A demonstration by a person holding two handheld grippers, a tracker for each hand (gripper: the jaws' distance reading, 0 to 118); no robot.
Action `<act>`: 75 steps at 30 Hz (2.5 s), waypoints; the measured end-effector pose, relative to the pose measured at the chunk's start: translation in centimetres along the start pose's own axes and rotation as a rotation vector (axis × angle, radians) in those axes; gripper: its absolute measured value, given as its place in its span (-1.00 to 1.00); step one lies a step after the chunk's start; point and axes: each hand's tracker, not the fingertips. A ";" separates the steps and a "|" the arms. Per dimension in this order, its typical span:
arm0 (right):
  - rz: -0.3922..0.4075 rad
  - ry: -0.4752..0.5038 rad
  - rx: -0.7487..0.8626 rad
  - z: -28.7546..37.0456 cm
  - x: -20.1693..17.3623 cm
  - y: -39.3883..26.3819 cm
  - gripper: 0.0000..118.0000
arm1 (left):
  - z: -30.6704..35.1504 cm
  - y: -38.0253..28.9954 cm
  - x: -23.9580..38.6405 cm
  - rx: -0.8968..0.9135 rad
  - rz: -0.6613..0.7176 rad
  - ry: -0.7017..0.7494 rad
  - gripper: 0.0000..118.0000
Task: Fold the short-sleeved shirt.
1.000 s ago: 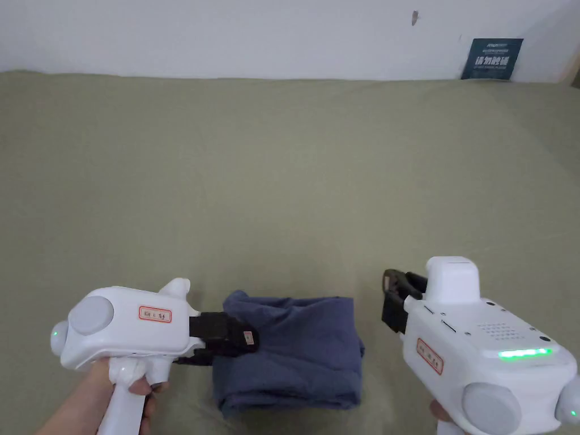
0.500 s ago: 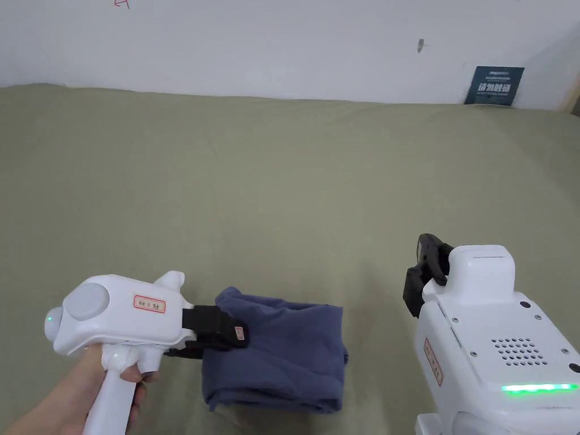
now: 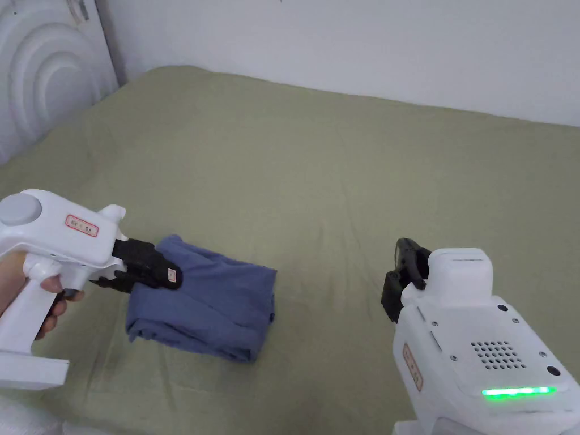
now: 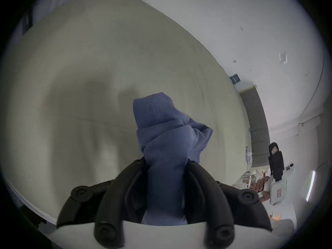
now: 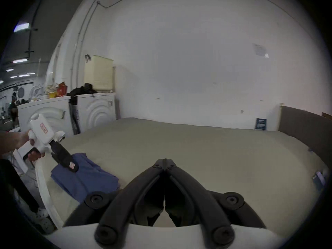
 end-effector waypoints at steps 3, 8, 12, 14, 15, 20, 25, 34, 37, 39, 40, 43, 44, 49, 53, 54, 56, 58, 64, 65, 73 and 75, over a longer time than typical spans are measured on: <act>0.002 0.074 -0.008 -2.5 -4.2 -0.3 -1.00 | 2.5 1.9 -4.3 0.010 0.032 0.034 -0.45; -0.040 0.175 -0.043 -5.6 -9.4 -1.4 -1.00 | 5.3 4.9 -9.0 0.019 0.056 0.102 -0.45; -0.032 0.224 -0.077 -7.0 -11.7 -2.4 -1.00 | 6.7 5.8 -9.6 0.016 0.065 0.161 -0.45; -0.037 0.244 -0.091 -7.3 -12.3 -2.9 -1.00 | 6.8 6.4 -9.9 0.008 0.052 0.175 -0.45; -0.038 0.253 -0.103 -7.6 -12.5 -3.1 -1.00 | 6.6 7.2 -10.5 0.006 0.047 0.178 -0.45; -0.008 0.270 -0.121 -7.7 -12.5 -3.6 -1.00 | 5.6 8.8 -10.4 -0.028 -0.005 0.202 -0.45; 0.003 0.280 -0.127 -7.7 -11.4 -3.5 -1.00 | 5.2 9.3 -9.7 -0.048 -0.032 0.232 -0.18; -0.026 0.292 -0.126 -5.8 -8.4 -1.6 -1.00 | 8.1 5.9 -3.9 0.213 -0.225 0.430 0.93; -0.048 0.277 -0.119 -4.8 -6.7 -0.3 -1.00 | 7.6 4.4 0.2 0.278 -0.234 0.473 -0.45; -0.067 0.255 -0.107 -3.9 -5.0 0.9 -1.00 | 5.6 2.9 3.9 0.313 -0.289 0.521 -0.99; -0.071 0.241 -0.102 -3.4 -4.2 1.4 -1.00 | 4.7 1.7 6.0 0.369 -0.317 0.526 -0.99; -0.060 0.179 -0.061 -1.4 -0.9 3.3 -1.00 | 2.0 -0.7 12.3 0.491 -0.320 0.436 -0.99; -0.058 0.155 -0.059 -0.7 0.5 4.0 -1.00 | 1.1 -1.8 15.0 0.517 -0.345 0.407 -0.99; -0.016 0.001 -0.017 4.1 8.1 6.9 -1.00 | -3.5 -8.8 27.4 0.726 -0.407 0.274 -1.00; 0.001 -0.146 -0.018 8.4 14.4 8.6 -1.00 | -6.7 -14.2 35.7 0.888 -0.506 0.287 -1.00; 0.007 -0.161 -0.003 9.6 15.7 8.8 -1.00 | -7.2 -15.4 37.2 0.901 -0.507 0.263 -1.00; 0.019 -0.229 0.026 11.8 17.8 9.3 -1.00 | -8.2 -17.2 40.0 0.941 -0.549 0.308 -1.00; 0.014 -0.259 0.034 13.8 19.4 9.5 -1.00 | -9.0 -19.1 41.9 1.012 -0.618 0.355 -1.00; 0.000 -0.337 0.053 17.1 22.0 9.3 -1.00 | -8.8 -20.7 44.5 0.984 -0.629 0.324 -1.00; -0.006 -0.341 0.056 17.4 22.1 9.2 -1.00 | -8.7 -20.8 44.6 0.983 -0.631 0.324 -1.00; -0.014 -0.345 0.067 17.2 21.1 8.9 -1.00 | -7.6 -21.0 44.3 0.983 -0.632 0.333 -1.00; -0.013 -0.332 0.073 16.9 20.7 9.0 -1.00 | -7.3 -20.7 43.9 0.980 -0.632 0.339 -1.00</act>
